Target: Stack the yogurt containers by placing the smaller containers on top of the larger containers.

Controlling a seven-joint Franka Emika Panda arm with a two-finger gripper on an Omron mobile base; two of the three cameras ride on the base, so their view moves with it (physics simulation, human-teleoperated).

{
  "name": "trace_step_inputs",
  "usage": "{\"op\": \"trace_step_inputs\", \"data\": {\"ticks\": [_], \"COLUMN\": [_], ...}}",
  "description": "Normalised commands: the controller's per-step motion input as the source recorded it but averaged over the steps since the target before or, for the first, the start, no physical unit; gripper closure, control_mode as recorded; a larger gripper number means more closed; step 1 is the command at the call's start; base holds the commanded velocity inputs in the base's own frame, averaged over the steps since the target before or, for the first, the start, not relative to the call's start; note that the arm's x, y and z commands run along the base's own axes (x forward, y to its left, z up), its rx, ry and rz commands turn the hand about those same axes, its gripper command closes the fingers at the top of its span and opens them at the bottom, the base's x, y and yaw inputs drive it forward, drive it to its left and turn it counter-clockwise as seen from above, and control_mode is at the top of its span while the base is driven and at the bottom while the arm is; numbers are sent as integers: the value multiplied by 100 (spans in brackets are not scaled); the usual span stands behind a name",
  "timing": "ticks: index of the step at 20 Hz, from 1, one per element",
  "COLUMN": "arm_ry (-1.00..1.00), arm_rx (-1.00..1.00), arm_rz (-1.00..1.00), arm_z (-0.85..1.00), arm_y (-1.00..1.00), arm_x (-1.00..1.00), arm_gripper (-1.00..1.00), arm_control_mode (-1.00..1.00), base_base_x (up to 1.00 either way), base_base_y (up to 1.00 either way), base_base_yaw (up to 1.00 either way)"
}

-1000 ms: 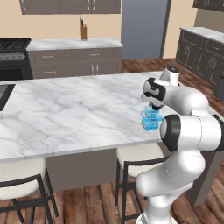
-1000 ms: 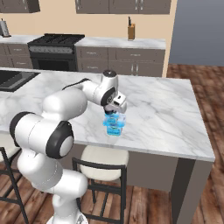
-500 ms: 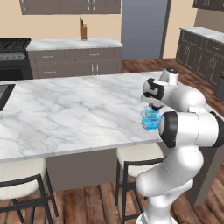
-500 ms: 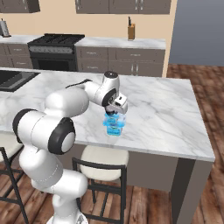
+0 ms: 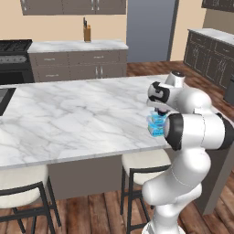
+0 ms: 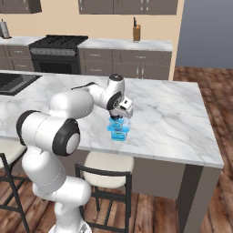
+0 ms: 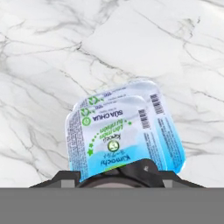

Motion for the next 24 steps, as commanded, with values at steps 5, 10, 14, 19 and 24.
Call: {"op": "trace_step_inputs", "data": {"ticks": [5, 10, 14, 19, 24], "arm_ry": [1, 1, 1, 1, 0], "arm_rx": [0, 0, 0, 0, 0], "arm_rz": [0, 0, 0, 0, 0], "arm_z": [-8, -9, -8, -8, -6], "arm_y": [0, 0, 0, -1, -2], "arm_x": [10, 10, 9, 9, 9], "arm_gripper": [100, 100, 100, 100, 100], "arm_control_mode": [-100, -100, -100, -100, -100], "base_base_x": [0, 0, 0, 0, 0], "base_base_y": [0, 0, 0, 0, 0], "base_base_yaw": [0, 0, 0, 0, 0]}}
